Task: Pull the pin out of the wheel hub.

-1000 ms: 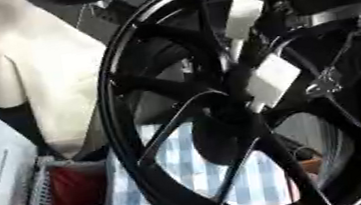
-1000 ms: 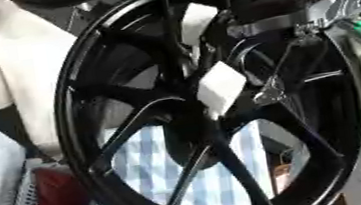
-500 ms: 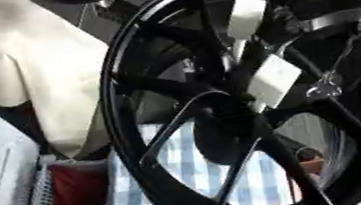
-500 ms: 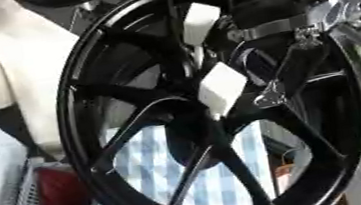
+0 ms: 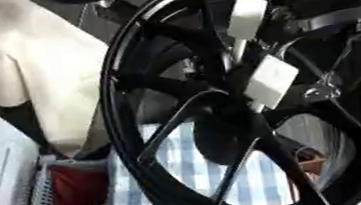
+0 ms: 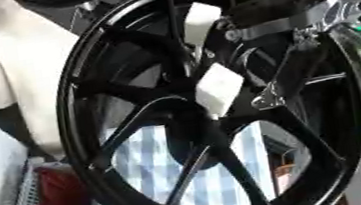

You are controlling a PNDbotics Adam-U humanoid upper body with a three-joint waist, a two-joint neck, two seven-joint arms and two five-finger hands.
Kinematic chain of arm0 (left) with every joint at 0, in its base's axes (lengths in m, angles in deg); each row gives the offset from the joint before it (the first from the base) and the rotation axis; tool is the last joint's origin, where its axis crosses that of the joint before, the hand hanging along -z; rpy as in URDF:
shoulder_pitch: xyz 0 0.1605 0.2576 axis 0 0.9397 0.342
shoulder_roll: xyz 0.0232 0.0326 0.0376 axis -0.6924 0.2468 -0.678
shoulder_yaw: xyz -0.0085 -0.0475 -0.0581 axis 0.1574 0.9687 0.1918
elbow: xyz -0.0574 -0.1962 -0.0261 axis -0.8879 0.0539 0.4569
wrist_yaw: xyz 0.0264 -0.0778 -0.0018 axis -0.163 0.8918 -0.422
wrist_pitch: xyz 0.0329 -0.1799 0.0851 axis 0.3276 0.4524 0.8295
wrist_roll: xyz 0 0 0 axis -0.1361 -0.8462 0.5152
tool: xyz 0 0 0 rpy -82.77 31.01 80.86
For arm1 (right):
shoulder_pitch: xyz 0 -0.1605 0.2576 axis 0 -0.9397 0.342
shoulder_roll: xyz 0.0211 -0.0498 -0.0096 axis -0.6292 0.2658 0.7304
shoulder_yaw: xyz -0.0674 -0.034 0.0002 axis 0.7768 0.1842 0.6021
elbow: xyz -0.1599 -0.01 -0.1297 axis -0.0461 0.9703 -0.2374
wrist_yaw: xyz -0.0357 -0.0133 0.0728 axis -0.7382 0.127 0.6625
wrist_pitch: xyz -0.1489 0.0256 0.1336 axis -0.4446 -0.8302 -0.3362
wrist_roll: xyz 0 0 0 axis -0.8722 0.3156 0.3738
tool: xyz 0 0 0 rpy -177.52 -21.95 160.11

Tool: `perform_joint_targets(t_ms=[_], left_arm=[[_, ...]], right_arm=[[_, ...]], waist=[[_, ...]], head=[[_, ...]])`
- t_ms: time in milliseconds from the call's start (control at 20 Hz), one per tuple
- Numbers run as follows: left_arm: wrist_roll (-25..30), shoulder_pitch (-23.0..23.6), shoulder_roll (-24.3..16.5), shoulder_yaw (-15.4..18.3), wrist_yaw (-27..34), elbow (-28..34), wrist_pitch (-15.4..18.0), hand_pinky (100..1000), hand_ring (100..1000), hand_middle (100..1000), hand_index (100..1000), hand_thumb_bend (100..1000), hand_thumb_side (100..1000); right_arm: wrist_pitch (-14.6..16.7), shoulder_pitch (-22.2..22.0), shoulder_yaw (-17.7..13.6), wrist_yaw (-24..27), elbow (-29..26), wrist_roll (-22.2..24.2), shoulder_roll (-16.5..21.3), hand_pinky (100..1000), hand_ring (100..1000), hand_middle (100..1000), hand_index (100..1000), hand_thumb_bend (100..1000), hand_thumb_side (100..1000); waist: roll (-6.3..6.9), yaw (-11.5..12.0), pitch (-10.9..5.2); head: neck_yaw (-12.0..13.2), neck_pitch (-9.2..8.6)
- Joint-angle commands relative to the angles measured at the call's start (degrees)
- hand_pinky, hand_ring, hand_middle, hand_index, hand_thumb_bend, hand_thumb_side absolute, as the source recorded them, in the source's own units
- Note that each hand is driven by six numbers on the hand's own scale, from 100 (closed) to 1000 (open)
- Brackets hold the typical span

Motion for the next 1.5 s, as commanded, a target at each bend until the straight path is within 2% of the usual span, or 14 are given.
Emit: perform_joint_targets(t_ms=[50, 600, 650, 700, 850, 1150, 1500], left_arm=[[0.1, -0.1, -0.8, 0.5, 0.0, 0.6, 0.1, 781, 693, 638, 766, 306, 772], [0.1, 0.0, -0.8, 0.7, 0.1, 0.7, 0.2, 783, 694, 640, 767, 301, 774], [0.1, 0.0, -0.8, 0.7, 0.1, 0.7, 0.2, 783, 695, 640, 767, 300, 774], [0.1, 0.0, -0.9, 0.7, 0.1, 0.7, 0.2, 783, 695, 640, 767, 300, 774], [0.1, 0.1, -0.9, 0.7, 0.0, 0.7, 0.2, 784, 696, 641, 768, 298, 774], [0.0, 0.3, -1.1, 1.0, -0.1, 0.8, 0.4, 785, 697, 641, 768, 295, 774], [-0.6, 0.8, -1.2, 1.6, -0.3, 1.0, 0.6, 786, 697, 642, 768, 292, 770]], right_arm=[[-0.9, 1.0, -1.8, 1.9, -1.1, -0.3, 1.0, 783, 640, 522, 608, 100, 115], [-4.5, 1.1, -5.4, 9.2, -1.4, 0.1, 1.3, 786, 623, 499, 589, 100, 127], [-4.8, 1.2, -5.7, 9.7, -1.4, 0.1, 1.4, 788, 622, 498, 589, 100, 157], [-5.2, 1.2, -6.2, 10.5, -1.3, 0.0, 1.5, 788, 622, 497, 589, 100, 131], [-6.3, 1.2, -8.3, 12.9, -0.9, -0.7, 2.0, 790, 619, 496, 590, 100, 135], [-7.8, -1.1, -14.5, 17.3, 0.2, -4.0, 4.3, 793, 617, 496, 594, 100, 143], [-7.7, -8.6, -23.6, 17.6, 4.9, -10.2, 8.6, 797, 618, 496, 596, 100, 148]], waist=[[0.54, -0.1, -1.22], [1.03, -0.6, -1.52], [1.05, -0.6, -1.54], [1.06, -0.7, -1.57], [1.10, -0.9, -1.66], [1.31, -1.5, -1.78], [2.24, -2.8, -1.86]], head=[[-0.4, -0.10], [-0.6, 0.01], [-0.5, 0.05], [-0.5, 0.14], [-0.4, 0.44], [-0.4, 0.93], [0.3, 1.16]])
